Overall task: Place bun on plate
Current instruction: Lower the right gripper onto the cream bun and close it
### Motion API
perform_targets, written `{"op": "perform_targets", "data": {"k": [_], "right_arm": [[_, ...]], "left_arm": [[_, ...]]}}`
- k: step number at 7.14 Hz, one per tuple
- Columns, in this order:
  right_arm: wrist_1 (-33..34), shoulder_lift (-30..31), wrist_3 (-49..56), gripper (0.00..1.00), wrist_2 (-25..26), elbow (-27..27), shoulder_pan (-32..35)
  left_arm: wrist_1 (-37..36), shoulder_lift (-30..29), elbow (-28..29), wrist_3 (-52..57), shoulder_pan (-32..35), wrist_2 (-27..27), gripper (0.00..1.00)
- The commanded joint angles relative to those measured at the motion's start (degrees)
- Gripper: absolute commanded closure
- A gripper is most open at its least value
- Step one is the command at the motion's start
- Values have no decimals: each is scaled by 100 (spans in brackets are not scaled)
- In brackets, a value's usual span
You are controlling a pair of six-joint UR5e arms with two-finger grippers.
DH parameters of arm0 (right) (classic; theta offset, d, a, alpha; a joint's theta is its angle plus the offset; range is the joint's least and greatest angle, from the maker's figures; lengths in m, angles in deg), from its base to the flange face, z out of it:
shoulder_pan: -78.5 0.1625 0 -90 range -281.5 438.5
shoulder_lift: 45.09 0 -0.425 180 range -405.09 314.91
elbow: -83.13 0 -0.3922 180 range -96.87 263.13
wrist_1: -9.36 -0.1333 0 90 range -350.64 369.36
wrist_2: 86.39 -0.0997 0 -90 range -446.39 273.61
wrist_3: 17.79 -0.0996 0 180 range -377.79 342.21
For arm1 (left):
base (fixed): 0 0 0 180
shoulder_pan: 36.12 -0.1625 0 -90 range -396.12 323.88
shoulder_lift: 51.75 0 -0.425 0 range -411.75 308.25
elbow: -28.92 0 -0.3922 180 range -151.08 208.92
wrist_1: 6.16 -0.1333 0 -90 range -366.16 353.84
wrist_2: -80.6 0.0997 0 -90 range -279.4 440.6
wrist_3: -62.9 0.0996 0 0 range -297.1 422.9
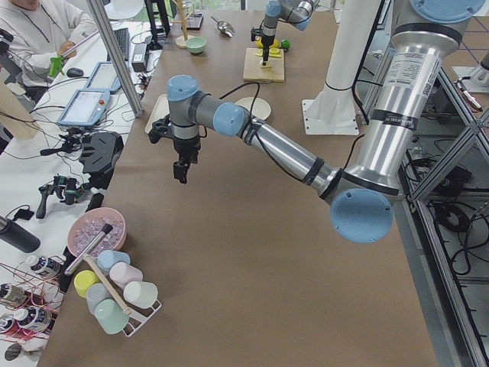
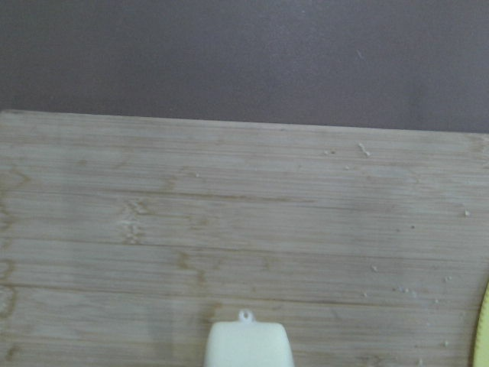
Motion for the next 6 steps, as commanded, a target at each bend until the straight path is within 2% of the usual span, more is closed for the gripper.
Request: {"op": "perform_targets", "data": {"k": [1, 2, 4, 5, 6], "right_arm": [[-15, -20, -54, 28, 110, -60, -124], [-15, -20, -54, 37, 137, -60, -167], [-15, -29, -54, 82, 146, -16, -229], [-15, -46, -54, 90, 137, 36, -238], [2, -64, -54, 91, 128, 98, -238]], "left_arm": [[10, 89, -26, 6, 0, -14, 2], [10, 89, -17, 6, 0, -14, 2], [10, 89, -17, 6, 0, -14, 2], [10, 89, -17, 6, 0, -14, 2], [19, 89, -8, 6, 0, -14, 2]]}}
